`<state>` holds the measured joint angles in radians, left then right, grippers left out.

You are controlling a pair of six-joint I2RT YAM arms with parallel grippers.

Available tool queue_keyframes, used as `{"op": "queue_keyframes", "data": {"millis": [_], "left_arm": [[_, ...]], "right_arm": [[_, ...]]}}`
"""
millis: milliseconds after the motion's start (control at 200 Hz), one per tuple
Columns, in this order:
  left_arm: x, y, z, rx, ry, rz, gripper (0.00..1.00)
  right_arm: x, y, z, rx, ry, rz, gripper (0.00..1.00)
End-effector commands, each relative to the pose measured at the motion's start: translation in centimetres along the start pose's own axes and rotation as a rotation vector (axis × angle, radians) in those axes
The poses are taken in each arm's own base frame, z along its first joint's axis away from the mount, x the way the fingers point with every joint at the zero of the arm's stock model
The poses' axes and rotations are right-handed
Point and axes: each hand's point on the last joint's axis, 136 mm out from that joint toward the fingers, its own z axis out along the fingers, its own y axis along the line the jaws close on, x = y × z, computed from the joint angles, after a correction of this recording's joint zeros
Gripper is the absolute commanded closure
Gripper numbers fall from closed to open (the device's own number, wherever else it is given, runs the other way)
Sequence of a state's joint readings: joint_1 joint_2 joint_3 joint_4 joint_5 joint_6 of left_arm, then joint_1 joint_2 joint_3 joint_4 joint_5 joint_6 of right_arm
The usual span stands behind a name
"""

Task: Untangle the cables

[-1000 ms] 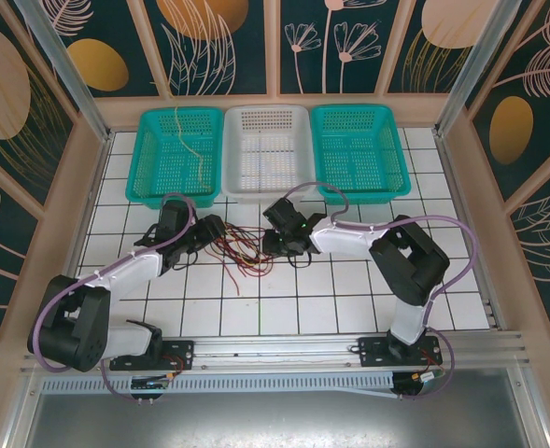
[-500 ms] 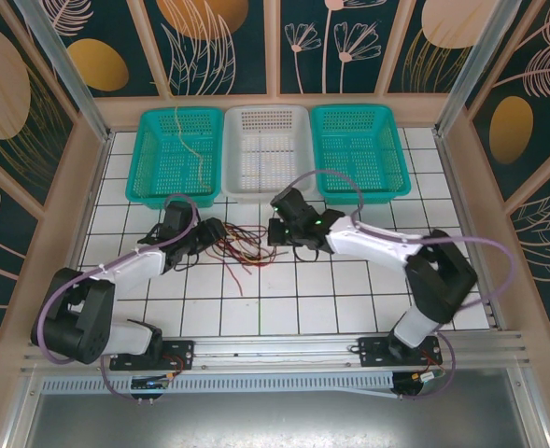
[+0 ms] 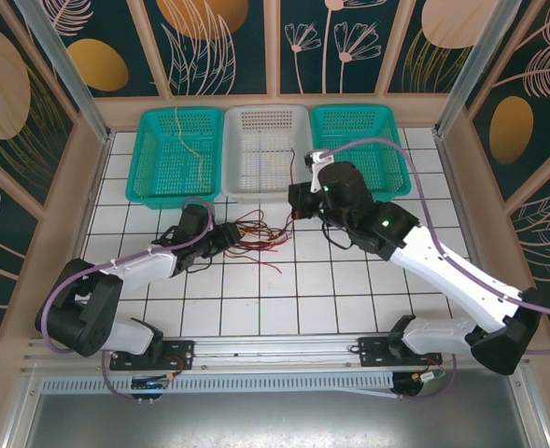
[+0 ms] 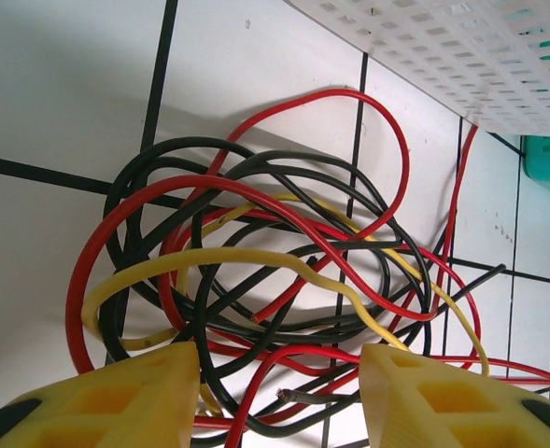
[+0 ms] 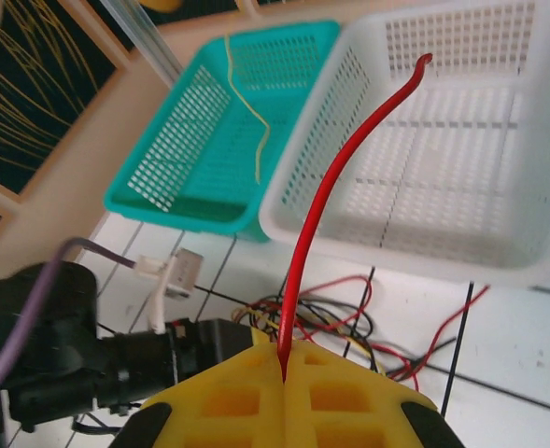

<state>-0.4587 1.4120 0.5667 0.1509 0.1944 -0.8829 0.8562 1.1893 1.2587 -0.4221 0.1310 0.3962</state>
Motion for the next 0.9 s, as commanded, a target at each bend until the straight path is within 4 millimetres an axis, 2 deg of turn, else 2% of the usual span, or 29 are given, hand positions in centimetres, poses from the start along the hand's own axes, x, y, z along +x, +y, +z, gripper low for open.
{"op": "queue_keyframes", "data": {"millis": [0,90,170,315,380,531,641,686,706,766,836,896], "left_arm": [[-1.1,-1.6,-0.5,0.035,-0.036,0.011,0.5],[-1.9,-2.6,-1.5,0.056,-0.064,0.028,0.46],[-3.3,-4.4,-2.9,0.094,-0.11,0.049,0.41],[-7.0,-7.8,-7.0,0.125,-0.263,0.098,0.34],[-9.2,-9.4,-10.1,0.142,-0.376,0.123,0.32],[-13.7,-11.8,-18.3,0.142,-0.666,0.152,0.27],[-15.5,-16.3,-23.2,0.246,-0.787,0.3,0.31],[-15.5,-18.3,-23.8,0.303,-0.794,0.382,0.31],[-15.6,-20.1,-24.8,0.356,-0.802,0.428,0.3],[-14.9,-23.5,-24.9,0.472,-0.758,0.553,0.31],[-13.0,-27.6,-24.7,0.668,-0.646,0.679,0.31],[-11.3,-30.2,-24.7,0.82,-0.568,0.735,0.28]], "right_arm": [[-4.5,1.3,-4.0,-0.044,-0.131,-0.043,1.0],[-7.4,2.3,-6.6,-0.091,-0.227,-0.044,1.0],[-9.5,2.9,-8.5,-0.117,-0.296,-0.043,1.0],[-11.9,3.2,-10.4,-0.153,-0.371,-0.041,1.0],[-12.5,2.7,-10.8,-0.157,-0.385,-0.033,1.0],[-13.0,1.5,-10.9,-0.163,-0.4,-0.004,1.0],[-12.6,0.9,-10.4,-0.179,-0.39,0.009,1.0],[-12.5,0.7,-10.2,-0.188,-0.39,0.017,1.0],[-12.5,0.6,-10.1,-0.194,-0.39,0.024,1.0],[-12.4,0.5,-9.8,-0.223,-0.386,0.04,1.0],[-12.6,0.6,-9.7,-0.267,-0.39,0.056,1.0],[-12.6,1.2,-9.7,-0.327,-0.385,0.07,1.0]]}}
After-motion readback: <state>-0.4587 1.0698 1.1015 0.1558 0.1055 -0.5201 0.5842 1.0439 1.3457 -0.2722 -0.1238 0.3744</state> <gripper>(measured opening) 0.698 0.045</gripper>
